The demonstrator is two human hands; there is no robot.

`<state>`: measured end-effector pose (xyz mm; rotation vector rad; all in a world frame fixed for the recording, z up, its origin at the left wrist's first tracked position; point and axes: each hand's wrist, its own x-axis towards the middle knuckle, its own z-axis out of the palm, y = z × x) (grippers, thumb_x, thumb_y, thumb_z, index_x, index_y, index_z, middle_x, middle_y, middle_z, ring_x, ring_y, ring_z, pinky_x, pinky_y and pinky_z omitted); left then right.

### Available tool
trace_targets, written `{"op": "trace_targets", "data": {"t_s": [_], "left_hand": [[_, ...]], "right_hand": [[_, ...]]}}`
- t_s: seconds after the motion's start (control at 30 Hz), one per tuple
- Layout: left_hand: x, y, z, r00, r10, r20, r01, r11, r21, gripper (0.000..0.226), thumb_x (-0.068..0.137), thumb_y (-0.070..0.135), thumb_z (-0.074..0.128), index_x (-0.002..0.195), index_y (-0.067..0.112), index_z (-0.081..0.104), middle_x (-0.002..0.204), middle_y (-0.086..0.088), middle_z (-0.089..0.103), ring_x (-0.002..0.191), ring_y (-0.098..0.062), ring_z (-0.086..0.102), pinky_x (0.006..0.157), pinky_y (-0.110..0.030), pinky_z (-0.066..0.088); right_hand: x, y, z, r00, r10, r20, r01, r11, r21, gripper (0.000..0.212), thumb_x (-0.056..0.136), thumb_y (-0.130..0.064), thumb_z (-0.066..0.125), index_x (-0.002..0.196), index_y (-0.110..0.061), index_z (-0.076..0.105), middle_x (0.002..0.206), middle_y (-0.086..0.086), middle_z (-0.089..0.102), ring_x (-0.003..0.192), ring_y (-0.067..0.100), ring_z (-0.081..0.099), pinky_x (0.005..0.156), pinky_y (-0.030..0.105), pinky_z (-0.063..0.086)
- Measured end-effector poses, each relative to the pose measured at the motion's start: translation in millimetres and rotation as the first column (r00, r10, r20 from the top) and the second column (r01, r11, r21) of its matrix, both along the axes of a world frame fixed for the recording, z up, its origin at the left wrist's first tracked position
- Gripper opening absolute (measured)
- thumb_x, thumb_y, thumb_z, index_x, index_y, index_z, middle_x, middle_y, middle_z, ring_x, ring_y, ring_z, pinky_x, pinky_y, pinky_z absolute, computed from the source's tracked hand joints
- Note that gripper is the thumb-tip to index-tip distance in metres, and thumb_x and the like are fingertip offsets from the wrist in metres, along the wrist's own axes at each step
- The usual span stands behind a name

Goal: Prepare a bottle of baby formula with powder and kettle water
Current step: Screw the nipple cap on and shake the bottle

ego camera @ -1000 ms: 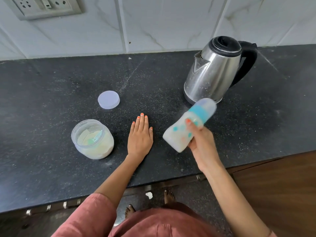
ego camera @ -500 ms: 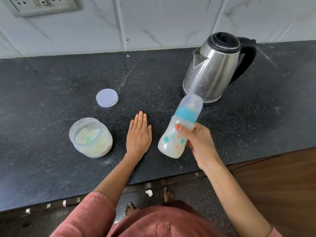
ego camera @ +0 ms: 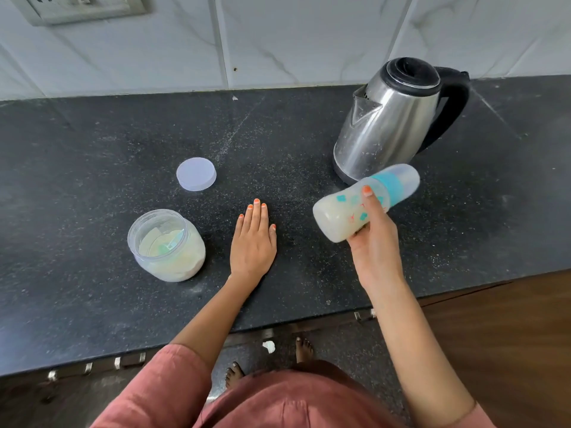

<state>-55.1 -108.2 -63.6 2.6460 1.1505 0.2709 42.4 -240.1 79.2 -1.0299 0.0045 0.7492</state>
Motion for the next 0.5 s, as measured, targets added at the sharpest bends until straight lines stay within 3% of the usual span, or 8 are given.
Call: {"op": "trace_targets", "data": {"t_s": [0.07,0.17,0.2,0.3,0.37,0.43,0.5], "left_hand": [[0.1,0.0,0.1,1.0,-0.004,0.0,0.004,1.0,0.004,0.05,0.101,0.027,0.022,0.145,0.004,0.016,0.155,-0.012,0.013,0.144,-0.024,0.012,0.116,-0.034,0.005],[-0.2,0.9,-0.9,1.0,-0.011,-0.026,0.011,1.0,-0.002,0.051,0.101,0.027,0.022,0.146,0.005,0.012,0.156,-0.011,0.008,0.144,-0.022,0.007,0.116,-0.033,0.002],[-0.3,1.1,-1.0,1.0,-0.011,-0.027,0.011,1.0,0.0,0.051,0.101,0.028,0.022,0.146,0.005,0.011,0.156,-0.011,0.008,0.144,-0.022,0.006,0.116,-0.033,0.001],[-0.3,0.4,-0.5,1.0,-0.007,-0.008,0.007,1.0,0.001,0.051,0.101,0.027,0.023,0.146,0.005,0.012,0.156,-0.011,0.01,0.144,-0.022,0.008,0.116,-0.034,0.003],[0.4,0.5,-0.7,1.0,-0.011,0.002,0.011,1.0,0.003,0.05,0.101,0.028,0.022,0.145,0.004,0.016,0.155,-0.012,0.013,0.144,-0.023,0.011,0.116,-0.035,0.005],[0.7,-0.5,0.4,1.0,-0.006,0.009,0.006,1.0,0.005,0.054,0.099,0.032,0.016,0.144,0.002,0.021,0.153,-0.014,0.019,0.142,-0.026,0.018,0.116,-0.037,0.01],[0.1,0.0,0.9,1.0,-0.005,0.003,0.004,1.0,0.009,0.055,0.098,0.033,0.014,0.144,0.002,0.021,0.153,-0.014,0.019,0.142,-0.026,0.018,0.116,-0.037,0.01]], "right_hand": [[-5.5,0.5,-1.6,0.994,0.058,0.096,-0.053,0.997,-0.054,0.015,0.086,-0.016,0.057,0.099,-0.023,0.057,0.095,-0.007,0.066,0.088,0.004,0.064,0.08,0.026,0.054],[-22.4,-7.0,-5.3,0.887,0.385,0.257,-0.308,0.905,-0.292,0.019,0.076,-0.005,0.066,0.088,-0.02,0.064,0.081,-0.009,0.07,0.079,0.005,0.065,0.072,0.022,0.055],[-22.4,-8.9,-5.9,0.874,0.407,0.267,-0.316,0.892,-0.324,0.018,0.074,-0.004,0.068,0.085,-0.019,0.065,0.078,-0.008,0.07,0.077,0.005,0.065,0.072,0.023,0.054],[-7.7,-5.2,-3.2,0.982,0.158,0.107,-0.142,0.979,-0.144,0.012,0.082,-0.01,0.062,0.091,-0.018,0.062,0.088,-0.004,0.068,0.083,0.009,0.065,0.079,0.03,0.054],[0.9,-0.7,-1.0,1.0,-0.022,0.014,0.022,1.0,-0.014,0.012,0.087,-0.015,0.057,0.097,-0.021,0.059,0.096,-0.005,0.066,0.087,0.006,0.065,0.08,0.027,0.055],[-4.1,-0.8,0.3,0.997,0.032,0.075,-0.027,0.998,-0.058,0.012,0.086,-0.014,0.058,0.095,-0.022,0.059,0.093,-0.006,0.066,0.083,0.004,0.066,0.078,0.026,0.055],[-16.0,-4.6,0.1,0.944,0.267,0.192,-0.221,0.947,-0.232,0.014,0.08,-0.01,0.063,0.088,-0.021,0.062,0.087,-0.006,0.068,0.08,0.005,0.066,0.08,0.029,0.053]]}}
